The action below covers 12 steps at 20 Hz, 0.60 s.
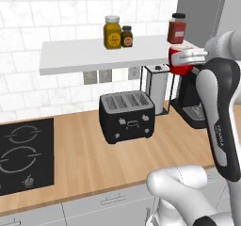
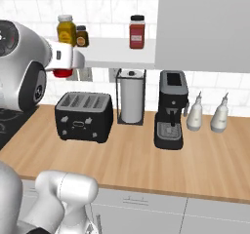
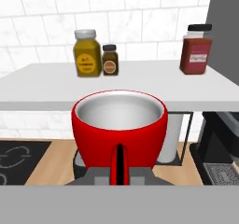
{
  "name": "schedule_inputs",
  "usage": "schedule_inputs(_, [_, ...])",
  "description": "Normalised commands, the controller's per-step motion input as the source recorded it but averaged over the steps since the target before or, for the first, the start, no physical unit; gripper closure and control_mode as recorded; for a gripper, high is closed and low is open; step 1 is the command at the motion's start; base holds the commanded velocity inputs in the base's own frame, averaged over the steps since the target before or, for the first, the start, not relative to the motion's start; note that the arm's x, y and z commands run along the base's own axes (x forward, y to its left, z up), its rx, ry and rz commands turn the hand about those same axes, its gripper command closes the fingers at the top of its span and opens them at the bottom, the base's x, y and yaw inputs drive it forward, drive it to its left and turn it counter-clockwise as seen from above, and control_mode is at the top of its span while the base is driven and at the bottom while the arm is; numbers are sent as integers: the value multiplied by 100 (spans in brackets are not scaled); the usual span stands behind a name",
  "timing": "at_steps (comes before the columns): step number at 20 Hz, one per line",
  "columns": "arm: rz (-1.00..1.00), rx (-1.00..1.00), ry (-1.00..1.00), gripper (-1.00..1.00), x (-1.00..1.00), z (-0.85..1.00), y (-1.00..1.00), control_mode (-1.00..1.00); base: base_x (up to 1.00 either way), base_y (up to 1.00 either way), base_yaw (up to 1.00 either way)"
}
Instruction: Gather all objects into one cabinet and sort the glasses and bowls to opposite sides.
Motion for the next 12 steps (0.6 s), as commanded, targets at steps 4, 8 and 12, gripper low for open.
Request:
schedule_inputs(4, [-3,0,0,100,-29,0,0,-100,0,0,0])
schedule_inputs(8, [-1,0,0,100,-19,0,0,-100,0,0,0])
schedule_inputs(12, [0,0,0,100,-10,0,0,-100,0,0,0])
